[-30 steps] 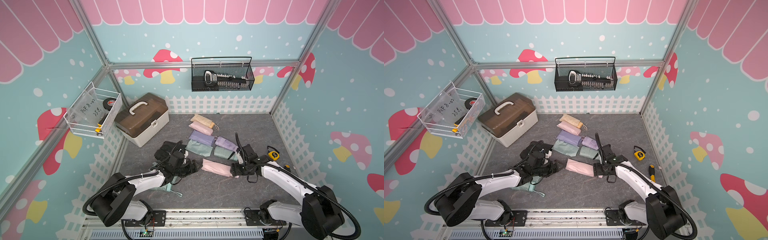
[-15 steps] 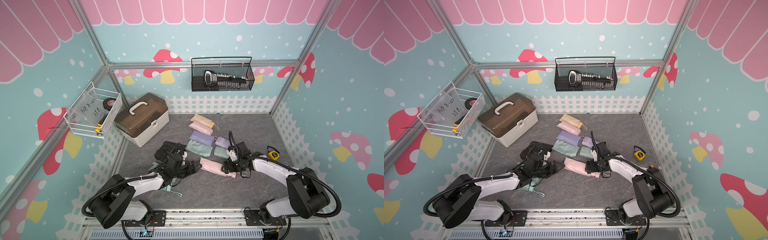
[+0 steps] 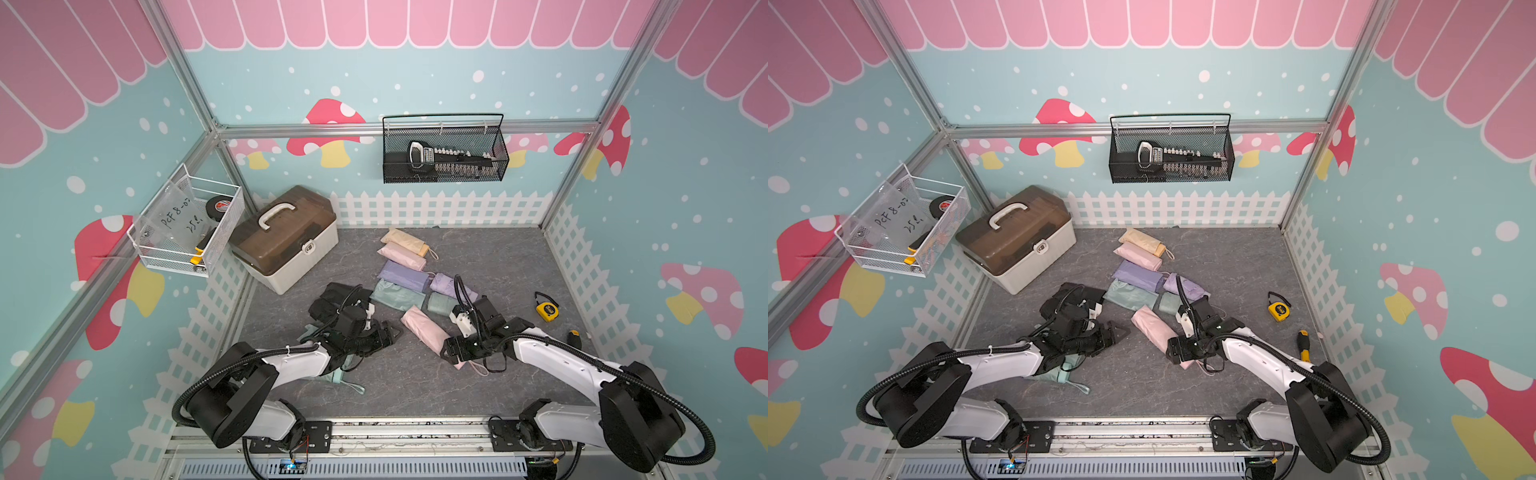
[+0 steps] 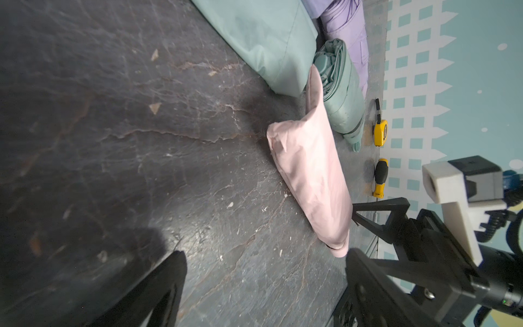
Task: Take umbrellas out of sleeves
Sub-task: Pick up the umbrella from the center of the board.
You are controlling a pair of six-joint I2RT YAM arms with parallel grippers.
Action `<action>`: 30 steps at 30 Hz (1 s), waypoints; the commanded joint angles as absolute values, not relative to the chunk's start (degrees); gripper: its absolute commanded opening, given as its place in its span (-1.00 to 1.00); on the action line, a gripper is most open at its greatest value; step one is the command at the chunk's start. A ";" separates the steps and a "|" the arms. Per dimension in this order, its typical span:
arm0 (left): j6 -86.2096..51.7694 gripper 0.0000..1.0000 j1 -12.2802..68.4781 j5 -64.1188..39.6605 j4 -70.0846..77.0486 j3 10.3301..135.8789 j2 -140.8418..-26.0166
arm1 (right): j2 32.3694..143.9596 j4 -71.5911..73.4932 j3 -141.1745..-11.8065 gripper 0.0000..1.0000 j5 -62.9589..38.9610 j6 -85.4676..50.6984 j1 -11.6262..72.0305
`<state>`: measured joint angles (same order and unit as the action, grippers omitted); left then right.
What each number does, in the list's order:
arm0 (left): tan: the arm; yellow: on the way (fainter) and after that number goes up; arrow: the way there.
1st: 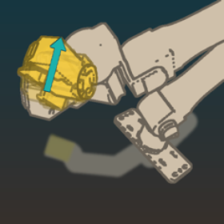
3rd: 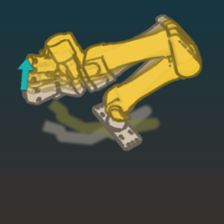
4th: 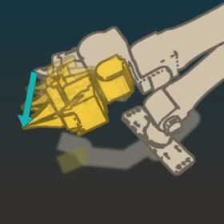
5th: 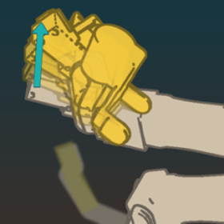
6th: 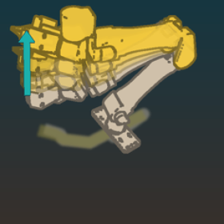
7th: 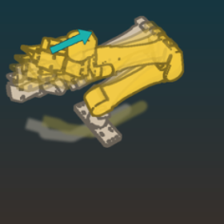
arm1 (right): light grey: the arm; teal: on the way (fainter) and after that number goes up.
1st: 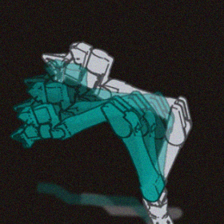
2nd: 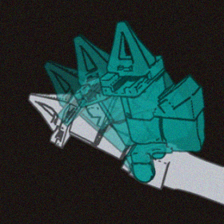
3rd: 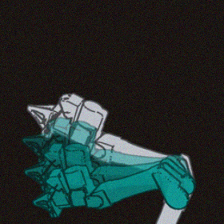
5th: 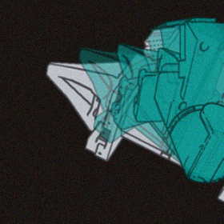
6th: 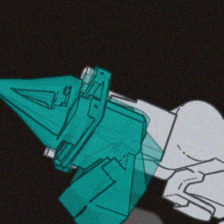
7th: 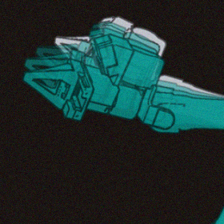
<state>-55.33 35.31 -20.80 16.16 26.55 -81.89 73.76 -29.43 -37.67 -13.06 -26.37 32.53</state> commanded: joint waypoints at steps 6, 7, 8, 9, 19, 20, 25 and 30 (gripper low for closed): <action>-55.16 0.75 33.94 -21.92 17.54 29.18 -83.40 | 80.39 -31.89 -39.57 0.62 -0.58 -27.85 40.71; -55.12 0.75 33.80 -22.12 17.39 29.44 -83.49 | 80.51 -32.12 -39.64 0.59 0.63 -28.09 41.17; -55.11 0.75 33.56 -22.21 17.24 29.67 -83.58 | 80.51 -32.17 -39.64 0.57 1.57 -28.36 41.60; -55.03 0.75 33.34 -22.23 17.07 29.86 -83.71 | 80.47 -32.17 -39.70 0.55 2.36 -28.54 41.94; -56.89 0.75 31.69 -24.79 20.84 30.89 -87.74 | 83.27 -29.69 -41.08 0.46 10.60 -31.48 45.00; -57.27 0.75 31.58 -25.06 21.73 30.57 -88.18 | 83.71 -29.41 -41.48 0.46 10.03 -31.23 45.00; -59.40 0.73 30.98 -26.46 26.64 28.30 -90.54 | 87.08 -28.00 -42.22 0.37 8.97 -30.08 45.07; -60.12 0.73 30.75 -27.33 29.24 27.38 -91.66 | 87.41 -26.42 -41.23 -0.07 7.54 -30.11 45.09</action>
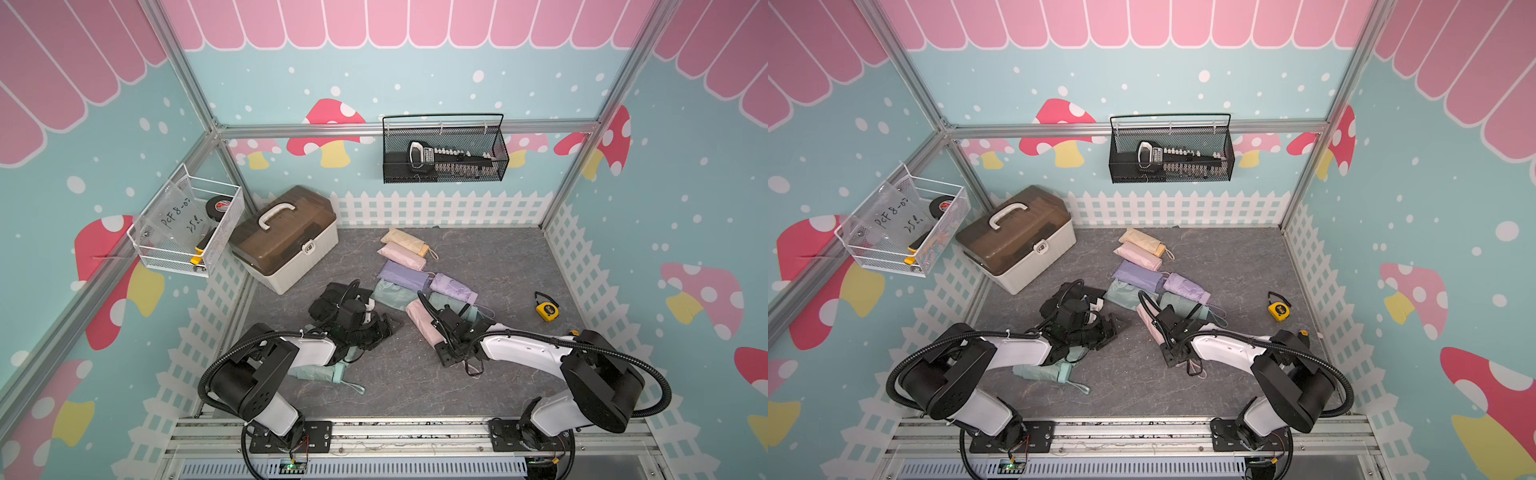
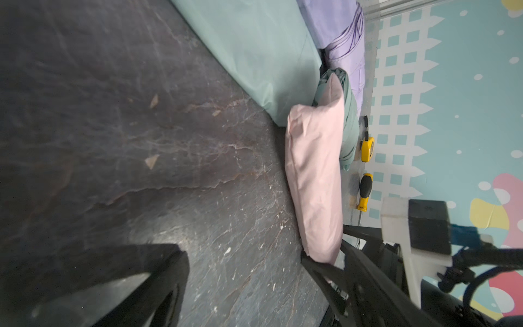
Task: Take umbrellas out of sleeves
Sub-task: Pick up the umbrella from the center of the board, then take out the umbrella from the umbrella sleeve.
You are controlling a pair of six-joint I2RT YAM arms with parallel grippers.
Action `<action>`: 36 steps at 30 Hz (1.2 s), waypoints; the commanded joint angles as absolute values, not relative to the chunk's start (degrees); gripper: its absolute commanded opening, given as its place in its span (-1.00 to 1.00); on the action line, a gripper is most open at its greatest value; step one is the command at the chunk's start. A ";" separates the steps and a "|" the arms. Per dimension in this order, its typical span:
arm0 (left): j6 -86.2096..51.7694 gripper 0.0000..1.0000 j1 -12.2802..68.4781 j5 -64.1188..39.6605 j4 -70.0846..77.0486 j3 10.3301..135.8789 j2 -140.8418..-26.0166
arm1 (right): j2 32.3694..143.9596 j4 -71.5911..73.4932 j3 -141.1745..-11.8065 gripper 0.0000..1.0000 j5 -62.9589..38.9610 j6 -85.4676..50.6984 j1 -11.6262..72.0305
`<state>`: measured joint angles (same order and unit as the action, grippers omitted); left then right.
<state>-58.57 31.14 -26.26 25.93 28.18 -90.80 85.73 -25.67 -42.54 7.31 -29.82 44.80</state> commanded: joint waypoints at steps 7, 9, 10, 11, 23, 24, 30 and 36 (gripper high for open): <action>-59.66 0.73 30.91 -27.70 28.17 29.74 -92.19 | 84.18 -27.33 -41.07 -0.32 5.27 -28.45 45.18; -59.52 0.73 31.10 -27.35 27.43 30.68 -92.47 | 83.08 -27.25 -40.85 -0.33 3.35 -27.63 45.18; -59.63 0.73 31.33 -27.27 27.45 31.08 -92.91 | 82.60 -27.01 -40.66 -0.33 2.05 -27.23 45.18; -59.74 0.73 31.48 -27.25 27.55 31.42 -93.31 | 82.25 -26.51 -40.46 -0.33 0.66 -27.01 45.19; -60.51 0.72 31.65 -27.02 29.01 34.92 -96.27 | 78.48 -22.42 -37.97 -0.33 -9.94 -27.07 46.10; -60.58 0.72 31.69 -26.98 28.85 35.17 -96.47 | 78.46 -22.26 -37.96 -0.33 -10.23 -27.20 46.36; -60.62 0.71 31.91 -27.35 28.87 36.21 -96.99 | 78.22 -21.26 -38.30 -0.33 -10.13 -28.38 47.42; -59.95 0.71 31.92 -27.25 27.40 36.71 -96.95 | 78.05 -20.53 -40.21 -0.34 -11.68 -29.61 47.81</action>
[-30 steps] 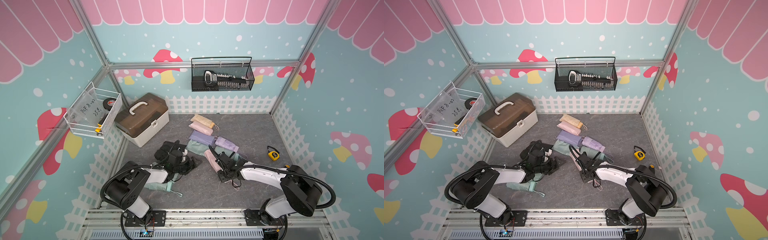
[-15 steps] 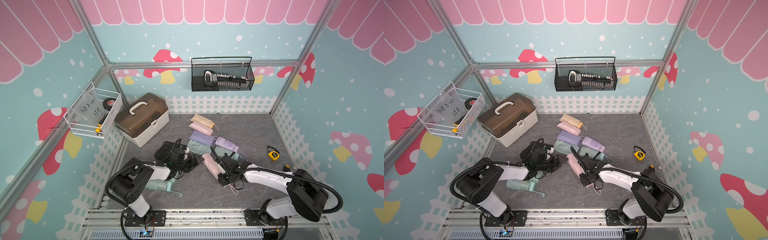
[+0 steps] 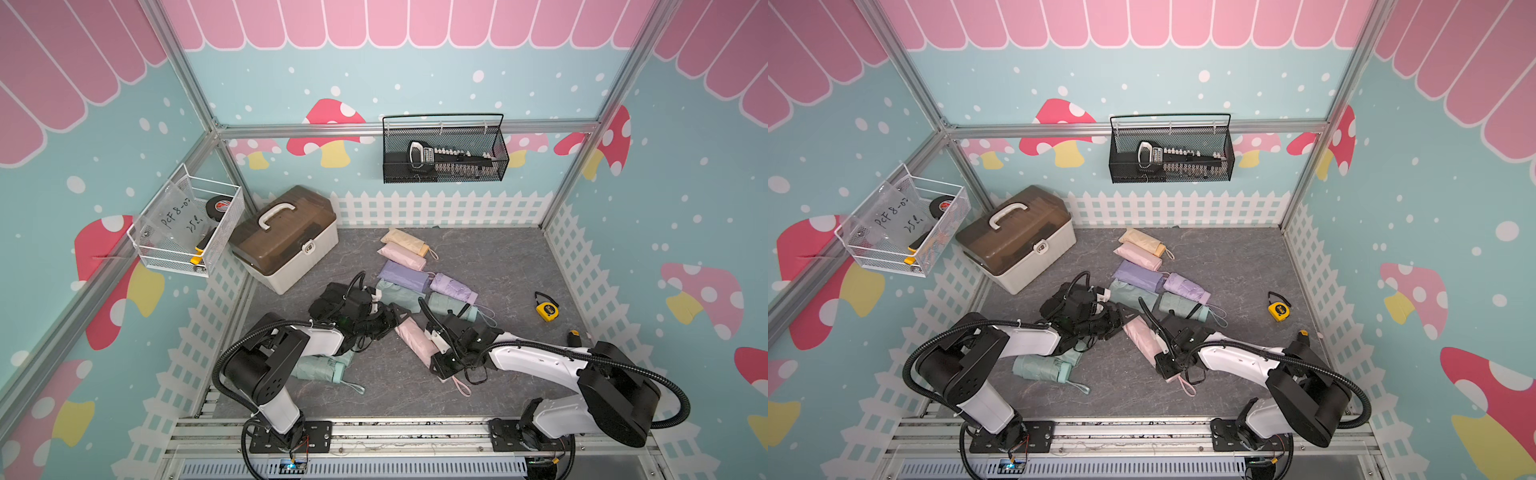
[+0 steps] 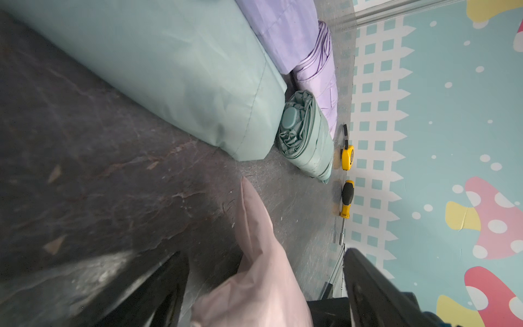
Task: Take umbrellas out of sleeves
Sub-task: Take out the umbrella from the umbrella sleeve.
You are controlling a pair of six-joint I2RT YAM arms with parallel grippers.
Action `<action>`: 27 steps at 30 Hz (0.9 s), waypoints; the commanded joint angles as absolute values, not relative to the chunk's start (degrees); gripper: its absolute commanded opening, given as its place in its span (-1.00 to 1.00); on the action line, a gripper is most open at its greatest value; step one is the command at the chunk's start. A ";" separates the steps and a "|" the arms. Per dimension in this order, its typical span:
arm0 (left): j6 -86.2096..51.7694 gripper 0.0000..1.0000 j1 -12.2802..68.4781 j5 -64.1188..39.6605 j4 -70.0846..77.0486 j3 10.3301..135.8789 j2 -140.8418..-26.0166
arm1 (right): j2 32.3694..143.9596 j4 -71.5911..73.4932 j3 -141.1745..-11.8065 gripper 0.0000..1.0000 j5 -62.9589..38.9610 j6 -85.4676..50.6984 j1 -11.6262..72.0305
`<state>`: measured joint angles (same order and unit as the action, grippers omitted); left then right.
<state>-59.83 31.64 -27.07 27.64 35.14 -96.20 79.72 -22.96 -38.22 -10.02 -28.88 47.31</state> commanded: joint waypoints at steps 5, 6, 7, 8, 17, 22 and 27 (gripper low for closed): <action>-59.30 0.67 31.92 -27.33 26.53 37.30 -96.84 | 77.70 -20.39 -40.61 -0.34 -12.52 -29.79 48.58; -58.97 0.66 31.91 -27.33 25.92 37.51 -96.89 | 77.40 -20.39 -40.52 -0.34 -12.57 -29.95 48.76; -58.73 0.64 31.97 -27.33 25.55 37.62 -96.99 | 76.72 -20.39 -40.27 -0.34 -12.52 -30.20 48.95; -58.52 0.62 31.92 -27.41 25.44 37.75 -97.03 | 76.11 -20.44 -40.06 -0.34 -12.48 -30.39 49.11; -58.31 0.26 31.90 -28.39 25.71 37.92 -97.01 | 71.53 -22.27 -38.84 -0.34 -10.24 -31.20 49.34; -55.90 -0.11 31.98 -27.65 21.48 38.97 -94.89 | 71.91 -23.30 -38.67 -0.34 -8.79 -30.94 49.33; -53.83 -0.54 31.91 -27.00 18.56 39.53 -93.63 | 72.24 -23.03 -38.44 -0.35 -8.75 -30.94 49.39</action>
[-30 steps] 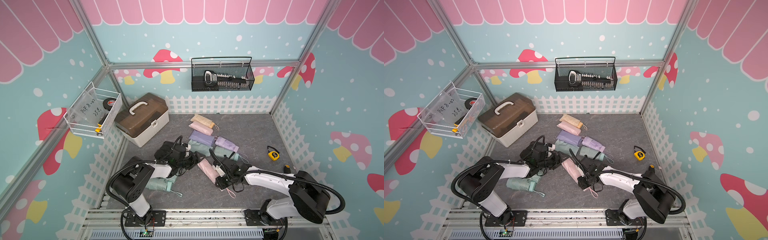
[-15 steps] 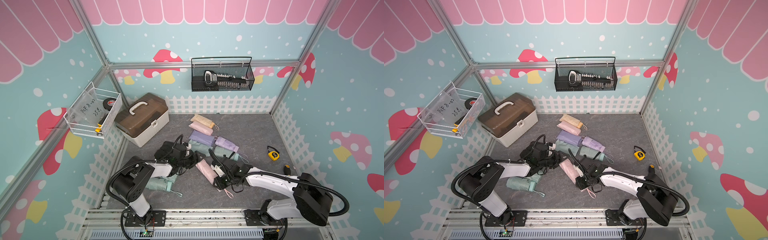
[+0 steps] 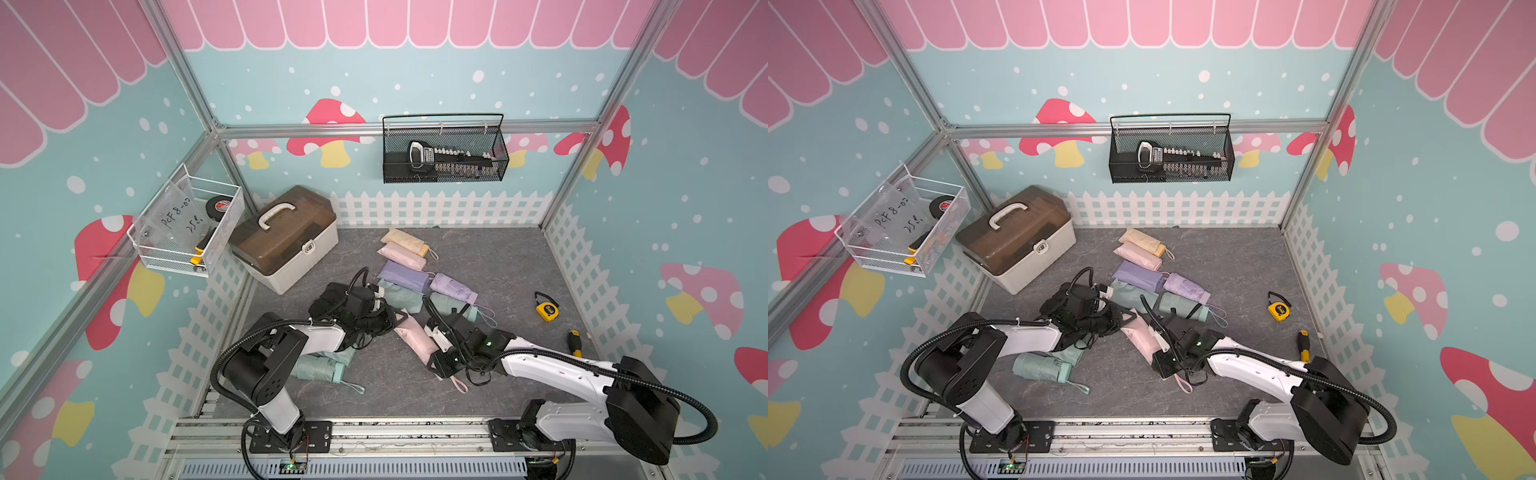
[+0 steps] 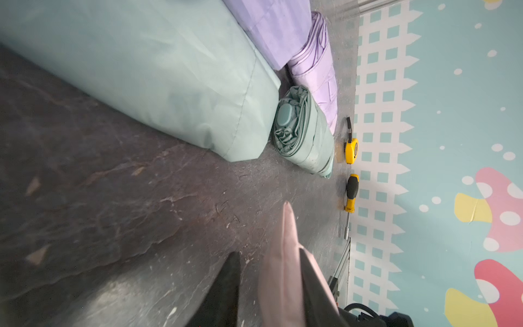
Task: Take umbrellas out of sleeves
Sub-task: Take out the umbrella from the umbrella sleeve.
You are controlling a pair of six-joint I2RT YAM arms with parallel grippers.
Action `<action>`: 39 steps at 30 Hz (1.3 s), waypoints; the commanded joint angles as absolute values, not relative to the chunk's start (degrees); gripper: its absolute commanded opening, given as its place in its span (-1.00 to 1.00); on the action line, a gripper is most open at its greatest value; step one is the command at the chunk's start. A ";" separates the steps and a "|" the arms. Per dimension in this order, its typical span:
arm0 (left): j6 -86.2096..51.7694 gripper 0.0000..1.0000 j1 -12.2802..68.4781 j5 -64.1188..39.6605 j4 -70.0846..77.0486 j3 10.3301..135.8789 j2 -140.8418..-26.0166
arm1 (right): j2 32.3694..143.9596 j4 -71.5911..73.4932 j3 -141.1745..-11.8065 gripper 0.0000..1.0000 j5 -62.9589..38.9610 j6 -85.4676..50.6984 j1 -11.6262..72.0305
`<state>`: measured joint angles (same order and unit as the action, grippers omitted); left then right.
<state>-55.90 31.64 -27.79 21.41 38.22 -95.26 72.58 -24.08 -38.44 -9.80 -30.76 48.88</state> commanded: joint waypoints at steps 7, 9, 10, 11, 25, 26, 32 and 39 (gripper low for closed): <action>-50.44 -1.00 31.95 -25.70 14.84 40.78 -92.77 | 73.08 -23.09 -38.46 -0.34 -9.62 -30.81 49.48; -49.94 -1.00 31.93 -25.90 15.45 40.78 -92.55 | 73.41 -23.12 -38.40 -0.34 -10.05 -30.67 49.48; -49.79 -1.00 31.92 -26.01 15.87 40.76 -92.43 | 73.64 -23.12 -38.24 -0.34 -10.32 -30.52 49.53; -49.62 -1.00 31.97 -25.89 15.92 40.82 -92.31 | 73.81 -23.12 -38.16 -0.35 -10.45 -30.43 49.56; -31.12 -1.00 31.96 -14.17 -0.17 48.50 -87.39 | 74.55 -26.16 -36.57 -0.29 -6.14 -31.42 50.19; -29.78 -1.00 32.08 -12.57 -1.30 48.54 -86.92 | 74.32 -26.77 -36.74 -0.26 -5.13 -31.55 50.21; -23.45 -1.00 34.52 -7.40 4.60 43.80 -82.53 | 75.00 -28.47 -37.96 0.10 -2.35 -31.06 50.19; -23.88 -1.00 35.38 -12.62 3.97 45.93 -83.89 | 77.83 -26.76 -39.07 0.41 -4.71 -28.29 50.19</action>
